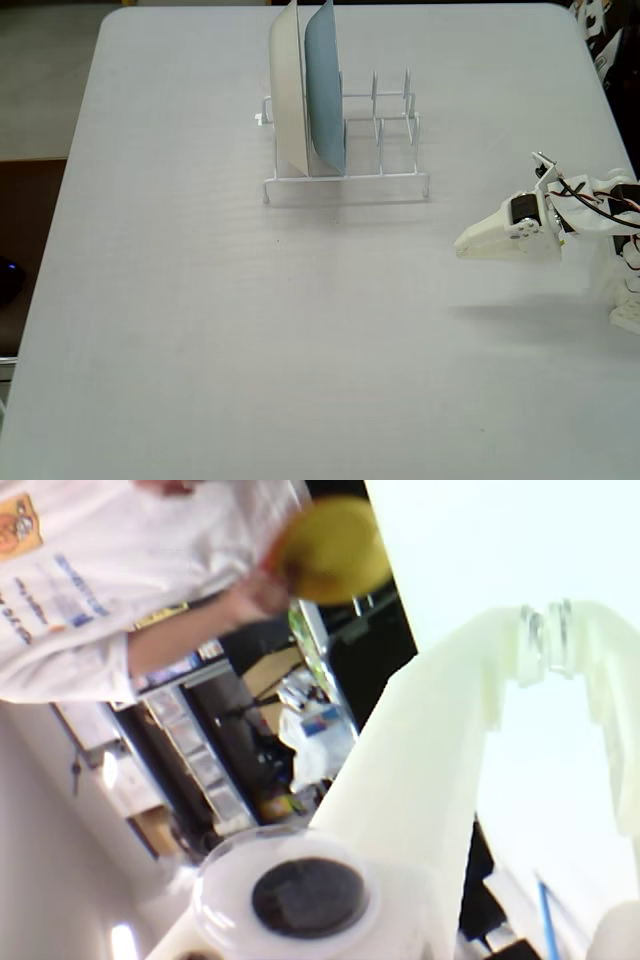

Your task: Please give me two plates.

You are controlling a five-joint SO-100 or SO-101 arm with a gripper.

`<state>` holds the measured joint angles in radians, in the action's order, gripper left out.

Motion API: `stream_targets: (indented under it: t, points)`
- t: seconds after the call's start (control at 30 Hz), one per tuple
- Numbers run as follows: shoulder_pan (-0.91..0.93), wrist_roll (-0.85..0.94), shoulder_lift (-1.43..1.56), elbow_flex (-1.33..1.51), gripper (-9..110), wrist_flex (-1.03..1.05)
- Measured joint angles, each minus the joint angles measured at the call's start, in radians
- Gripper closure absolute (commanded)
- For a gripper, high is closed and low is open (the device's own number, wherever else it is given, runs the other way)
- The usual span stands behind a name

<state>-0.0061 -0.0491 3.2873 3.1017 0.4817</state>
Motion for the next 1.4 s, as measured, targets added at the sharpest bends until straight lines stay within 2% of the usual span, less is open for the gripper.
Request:
stream_targets:
  t: [0.3, 0.9, 1.4]
  points:
    - [0.0, 0.014, 0.0, 0.037, 102, -0.009]
    - [0.0, 0.034, 0.0, 0.037, 102, 0.173]
    - [0.0, 0.034, 0.0, 0.037, 102, 0.196]
